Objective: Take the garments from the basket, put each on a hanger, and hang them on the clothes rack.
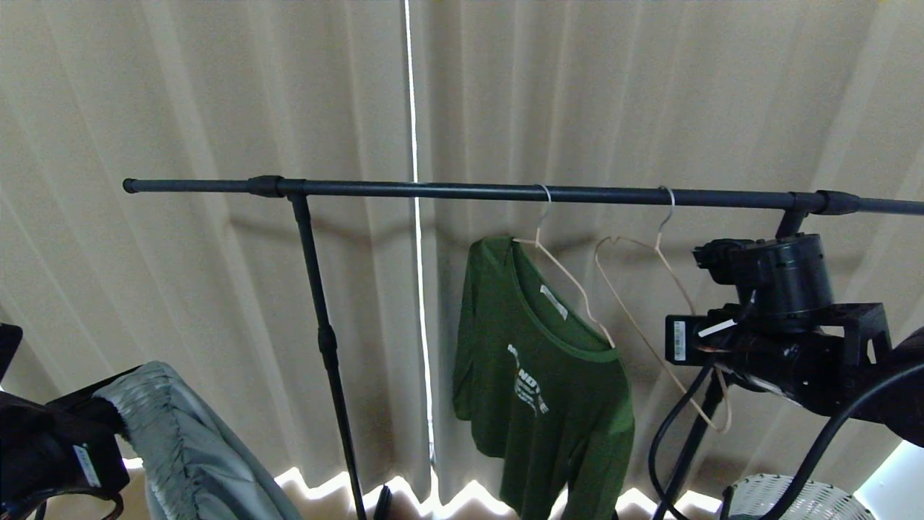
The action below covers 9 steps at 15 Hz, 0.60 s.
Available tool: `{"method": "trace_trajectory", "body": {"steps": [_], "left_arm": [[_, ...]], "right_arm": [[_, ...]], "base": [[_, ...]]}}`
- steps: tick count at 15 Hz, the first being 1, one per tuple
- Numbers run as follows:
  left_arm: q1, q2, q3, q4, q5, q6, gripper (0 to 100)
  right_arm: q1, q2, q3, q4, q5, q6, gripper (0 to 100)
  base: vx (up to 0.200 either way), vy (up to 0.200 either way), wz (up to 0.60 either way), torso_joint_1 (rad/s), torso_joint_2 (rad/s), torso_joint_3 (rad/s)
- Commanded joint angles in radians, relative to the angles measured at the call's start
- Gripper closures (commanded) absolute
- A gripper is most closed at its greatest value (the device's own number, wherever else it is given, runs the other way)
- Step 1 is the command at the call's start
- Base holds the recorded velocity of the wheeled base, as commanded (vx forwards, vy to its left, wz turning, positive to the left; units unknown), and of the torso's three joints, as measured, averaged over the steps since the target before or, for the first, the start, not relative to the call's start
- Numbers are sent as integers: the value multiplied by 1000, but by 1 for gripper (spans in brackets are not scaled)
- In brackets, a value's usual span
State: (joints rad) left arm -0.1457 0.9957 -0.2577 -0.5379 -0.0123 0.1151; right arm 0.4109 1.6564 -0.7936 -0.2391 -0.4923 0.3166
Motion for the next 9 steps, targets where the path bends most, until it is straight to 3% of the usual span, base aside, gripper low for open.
{"method": "trace_trajectory", "body": {"steps": [1,5,9], "left_arm": [[0,0,0,-1,0,0,100],[0,0,6,-1,0,3,100],[0,-2,8,-1,0,8,100]], "right_arm": [[-3,-58,8,-2,0,-5,100],[-3,-139,25,-2,3,-24,100],[-3,-222,109,-5,28,-24,100]], "base": [[0,0,0,0,0,0],[0,0,0,0,0,0],[0,0,0,0,0,0]]}}
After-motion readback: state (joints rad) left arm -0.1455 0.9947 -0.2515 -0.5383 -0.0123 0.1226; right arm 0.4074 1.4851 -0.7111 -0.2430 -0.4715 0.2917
